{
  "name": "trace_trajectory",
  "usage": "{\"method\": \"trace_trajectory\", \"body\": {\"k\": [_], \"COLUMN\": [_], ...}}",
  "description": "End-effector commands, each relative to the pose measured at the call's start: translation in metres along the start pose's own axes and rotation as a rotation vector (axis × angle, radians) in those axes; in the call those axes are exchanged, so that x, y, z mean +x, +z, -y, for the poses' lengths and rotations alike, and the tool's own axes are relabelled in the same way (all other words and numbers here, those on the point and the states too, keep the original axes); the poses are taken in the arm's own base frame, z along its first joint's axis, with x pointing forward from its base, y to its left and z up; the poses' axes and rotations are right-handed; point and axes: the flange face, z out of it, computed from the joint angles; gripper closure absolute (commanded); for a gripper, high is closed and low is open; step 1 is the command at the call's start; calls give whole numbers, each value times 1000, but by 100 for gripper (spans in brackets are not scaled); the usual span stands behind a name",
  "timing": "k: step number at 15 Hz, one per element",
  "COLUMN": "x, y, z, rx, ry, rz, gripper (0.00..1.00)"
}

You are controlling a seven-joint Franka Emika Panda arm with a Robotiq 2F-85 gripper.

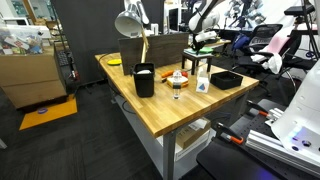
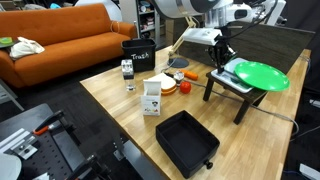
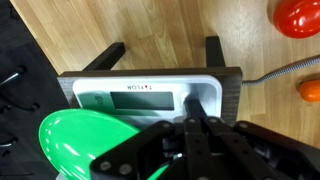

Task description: Get the green plate

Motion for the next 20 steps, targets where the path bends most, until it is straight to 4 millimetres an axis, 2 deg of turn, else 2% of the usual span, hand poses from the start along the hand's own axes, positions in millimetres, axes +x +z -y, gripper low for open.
{"method": "trace_trajectory", "body": {"k": [1,5,14,20], "x": [-14,-21,-16,-20], "y": [-1,-1,11,28], "z": [-6,-8,-2,14], "rx": [1,6,12,36], "ry": [-6,-4,-24,-148], "rz": [29,41,48,98], "gripper": [100,100,100,100]}}
